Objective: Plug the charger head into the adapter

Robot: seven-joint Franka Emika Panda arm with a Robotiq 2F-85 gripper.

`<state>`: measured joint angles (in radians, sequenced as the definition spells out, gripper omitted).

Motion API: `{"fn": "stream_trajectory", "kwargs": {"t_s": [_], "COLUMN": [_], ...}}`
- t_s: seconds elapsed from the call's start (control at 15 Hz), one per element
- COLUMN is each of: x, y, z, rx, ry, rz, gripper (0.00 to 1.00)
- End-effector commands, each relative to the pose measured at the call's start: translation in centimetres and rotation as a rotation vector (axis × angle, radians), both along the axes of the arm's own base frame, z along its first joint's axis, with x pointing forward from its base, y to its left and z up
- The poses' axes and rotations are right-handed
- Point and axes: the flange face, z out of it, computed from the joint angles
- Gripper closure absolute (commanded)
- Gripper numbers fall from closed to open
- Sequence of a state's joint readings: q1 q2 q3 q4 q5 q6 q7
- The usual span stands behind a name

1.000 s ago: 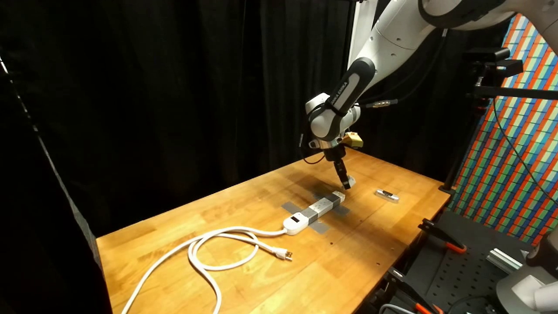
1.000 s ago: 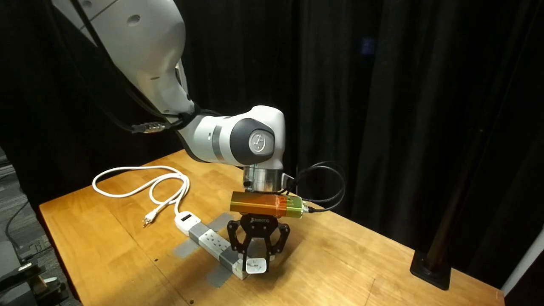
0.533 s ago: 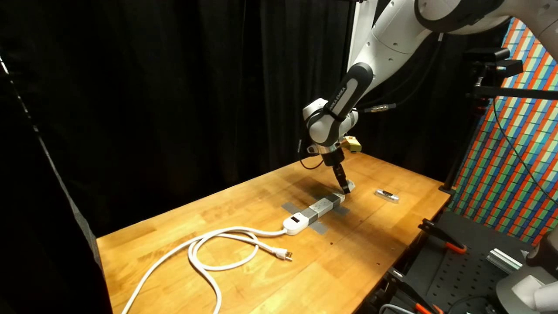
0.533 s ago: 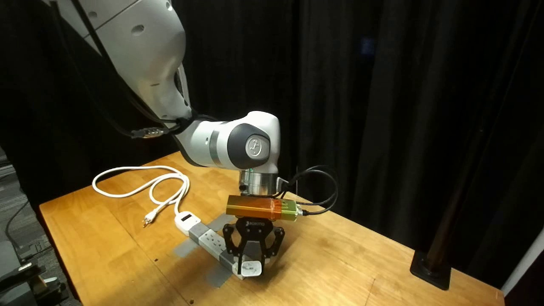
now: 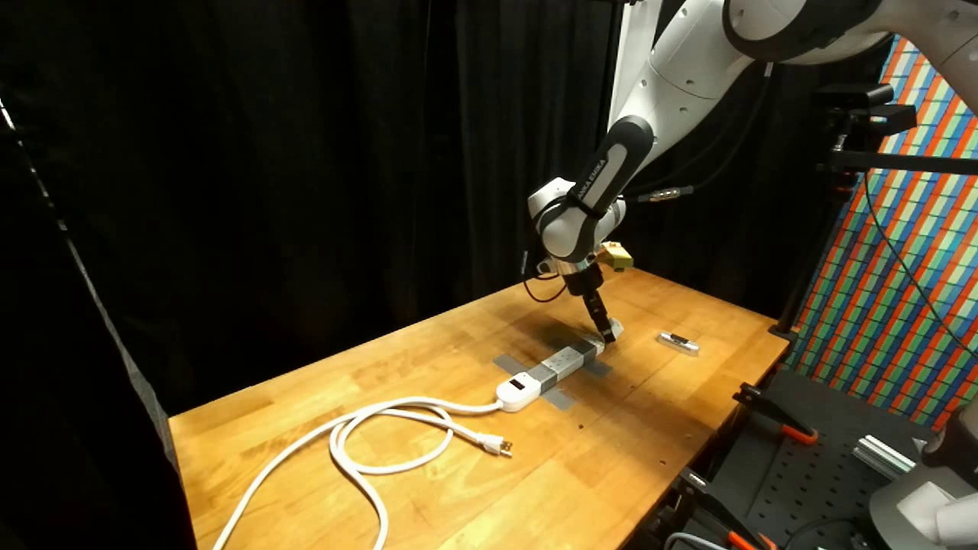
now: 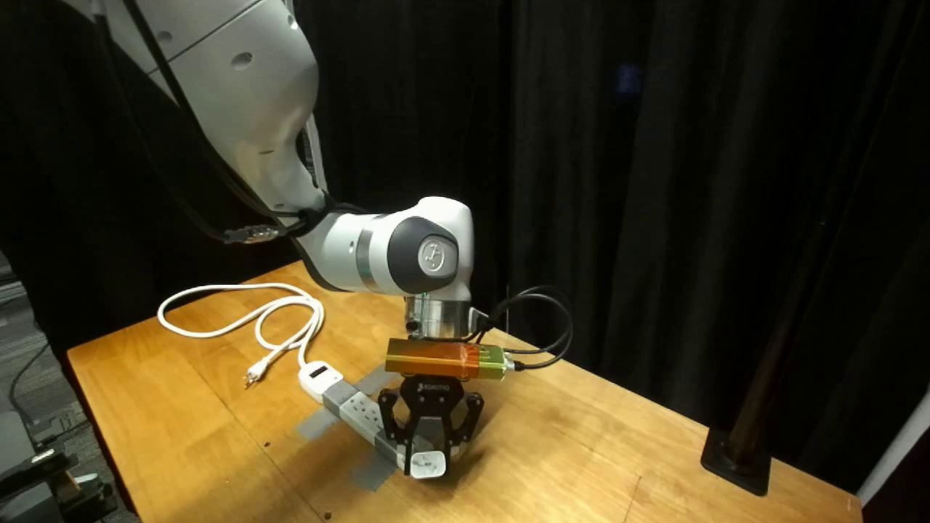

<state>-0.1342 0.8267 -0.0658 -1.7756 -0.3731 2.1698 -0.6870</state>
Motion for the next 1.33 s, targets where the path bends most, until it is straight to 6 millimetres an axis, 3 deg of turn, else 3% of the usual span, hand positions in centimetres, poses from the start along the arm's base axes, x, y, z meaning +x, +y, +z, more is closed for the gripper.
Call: {"fn": "stream_trajectory", "kwargs": {"t_s": [0.0, 1.27], "x": [0.0, -2.2], "y": [2.6, 9.2], "z": [-0.4, -1.7], "rx": [0.009, -0.006], "ry": [0.025, 0.12], "rz": [0.052, 0.37], "gripper": [0.77, 0.77]}}
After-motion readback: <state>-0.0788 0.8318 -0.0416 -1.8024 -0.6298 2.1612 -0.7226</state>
